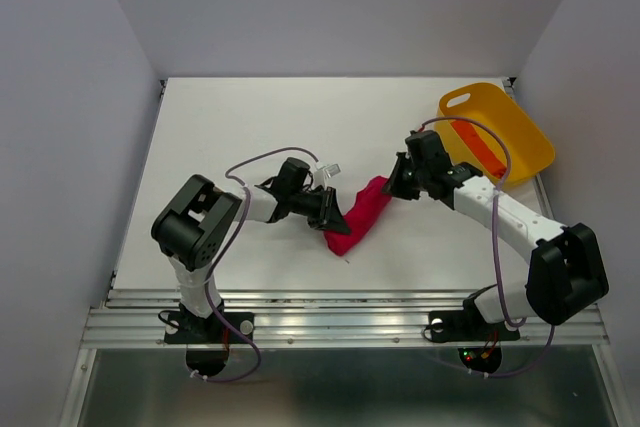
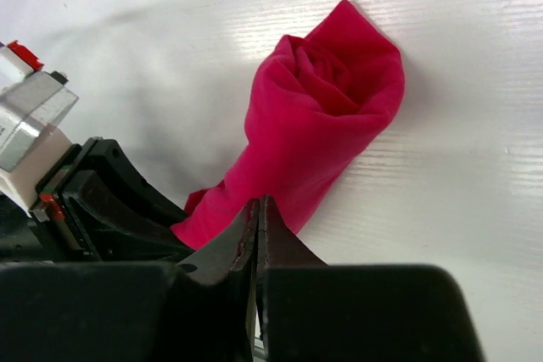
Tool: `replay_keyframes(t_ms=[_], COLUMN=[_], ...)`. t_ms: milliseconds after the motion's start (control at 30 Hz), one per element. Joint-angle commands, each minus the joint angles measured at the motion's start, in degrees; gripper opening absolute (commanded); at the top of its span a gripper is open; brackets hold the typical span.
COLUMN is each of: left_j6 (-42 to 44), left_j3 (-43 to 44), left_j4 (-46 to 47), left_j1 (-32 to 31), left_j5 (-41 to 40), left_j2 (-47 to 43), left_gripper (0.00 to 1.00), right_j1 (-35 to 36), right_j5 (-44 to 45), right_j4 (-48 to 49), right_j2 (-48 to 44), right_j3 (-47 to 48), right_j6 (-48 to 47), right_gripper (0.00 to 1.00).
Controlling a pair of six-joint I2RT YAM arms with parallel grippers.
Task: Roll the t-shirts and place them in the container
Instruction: Roll the T-shirt to the center of the board.
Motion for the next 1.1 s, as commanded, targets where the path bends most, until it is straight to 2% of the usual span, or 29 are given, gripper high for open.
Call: replay_keyframes(t_ms=[0,467,733,900,933,967,1000,1033,1067], left_j6=[-2.02,-2.11,-1.85,0.69,1.14,1.75,2.28,3.68,4.21], left_j3=[-1.2,-0.05,-0.05,0.47,0.82,0.83,1.09,1.53,1.79], left_j4=[2.58,2.49,2.23,-1.54,-3.29,-3.31,-4.35,-6.71,-7.87], left_j1=[0.84,1.19,1.28,1.63,1.72,1.72,1.8,1.98,2.07], left_j5=[3.42,4.04,4.04,2.29,1.33,1.32,-0.16,-1.05,-1.93], left_j2=[0.09,1.76,1.5,0.54,0.36,0.19,0.01,-0.6,-1.13], left_gripper=[0.0,0.0,0.0,0.0,0.08,0.08,0.27,0.37,0.42], right_j1=[0.35,2.72,2.72,2.72,2.72,2.72,2.72,2.72,2.72], right_j5=[0.91,-1.64,0.73,3.18,4.15,4.16,5.64,7.05,7.93], right_j4=[-1.63,2.15,4.0,4.0,4.08,4.0,4.0,4.0,4.0], right_j2=[-1.11,6.18,13.21,17.08,17.87,17.88,18.14,18.75,19.19], right_j3=[1.51,3.88,7.57,8.63,8.63,8.63,8.37,8.11,7.93], right_j6=[-3.02,-2.5,-2.5,-2.76,-2.76,-2.76,-2.67,-2.59,-2.5], right_gripper=[0.01,0.01,0.01,0.01,0.01,0.01,0.01,0.01,0.01])
